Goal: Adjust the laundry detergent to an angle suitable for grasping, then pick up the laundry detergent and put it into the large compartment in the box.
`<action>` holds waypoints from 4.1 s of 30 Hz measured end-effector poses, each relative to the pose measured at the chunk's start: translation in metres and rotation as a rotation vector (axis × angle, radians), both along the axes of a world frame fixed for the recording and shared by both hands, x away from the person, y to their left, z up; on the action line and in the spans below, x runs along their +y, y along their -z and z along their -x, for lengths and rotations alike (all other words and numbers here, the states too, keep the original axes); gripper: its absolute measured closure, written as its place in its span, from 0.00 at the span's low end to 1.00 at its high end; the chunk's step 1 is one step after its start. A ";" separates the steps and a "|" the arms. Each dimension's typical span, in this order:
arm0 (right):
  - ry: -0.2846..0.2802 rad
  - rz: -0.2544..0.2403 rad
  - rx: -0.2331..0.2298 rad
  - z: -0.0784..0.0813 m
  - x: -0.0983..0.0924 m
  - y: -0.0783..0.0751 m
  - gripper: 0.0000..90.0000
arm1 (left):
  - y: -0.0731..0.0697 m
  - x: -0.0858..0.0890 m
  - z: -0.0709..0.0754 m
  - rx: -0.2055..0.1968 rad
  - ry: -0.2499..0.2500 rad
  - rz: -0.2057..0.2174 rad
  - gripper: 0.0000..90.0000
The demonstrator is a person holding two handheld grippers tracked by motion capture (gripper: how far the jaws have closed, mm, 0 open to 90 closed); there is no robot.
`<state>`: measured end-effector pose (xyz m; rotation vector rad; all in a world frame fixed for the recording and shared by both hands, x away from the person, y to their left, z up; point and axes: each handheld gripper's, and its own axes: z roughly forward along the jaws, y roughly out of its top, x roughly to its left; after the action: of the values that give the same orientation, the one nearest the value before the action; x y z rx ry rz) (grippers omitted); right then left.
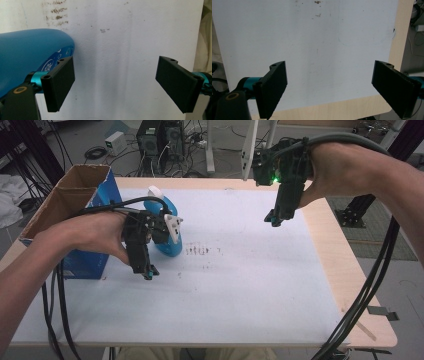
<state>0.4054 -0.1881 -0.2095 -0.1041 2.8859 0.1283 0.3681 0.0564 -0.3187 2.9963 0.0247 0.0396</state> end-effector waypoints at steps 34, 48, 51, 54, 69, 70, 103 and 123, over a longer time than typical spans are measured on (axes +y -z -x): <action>0.001 0.001 -0.006 -0.009 -0.003 0.005 0.14 | -0.050 -0.036 -0.025 0.004 0.149 0.082 0.18; 0.005 -0.003 -0.019 -0.005 -0.007 0.006 0.14 | -0.057 -0.043 -0.063 -0.025 0.227 0.047 0.18; 0.010 -0.006 -0.020 -0.005 -0.008 0.006 0.14 | -0.056 -0.039 -0.070 -0.027 0.267 0.040 0.18; 0.004 -0.007 -0.018 -0.005 -0.008 0.007 0.14 | -0.053 -0.033 -0.076 -0.017 0.297 0.043 0.18; -0.014 0.011 -0.031 -0.003 -0.002 0.012 0.14 | -0.047 -0.013 -0.096 -0.029 0.429 0.018 0.18; -0.018 0.010 -0.032 -0.003 -0.002 0.012 0.14 | -0.046 -0.012 -0.096 -0.031 0.444 0.015 0.18; -0.018 0.017 -0.033 -0.003 0.003 0.014 0.14 | -0.035 0.003 -0.109 -0.030 0.548 -0.030 0.26; -0.009 0.032 -0.027 -0.005 0.002 0.015 0.14 | -0.037 0.002 -0.108 -0.026 0.546 -0.045 0.32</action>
<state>0.4105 -0.1865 -0.2249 -0.1234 2.8619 0.0825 0.4756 0.0581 -0.2820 2.9320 -0.7980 0.0181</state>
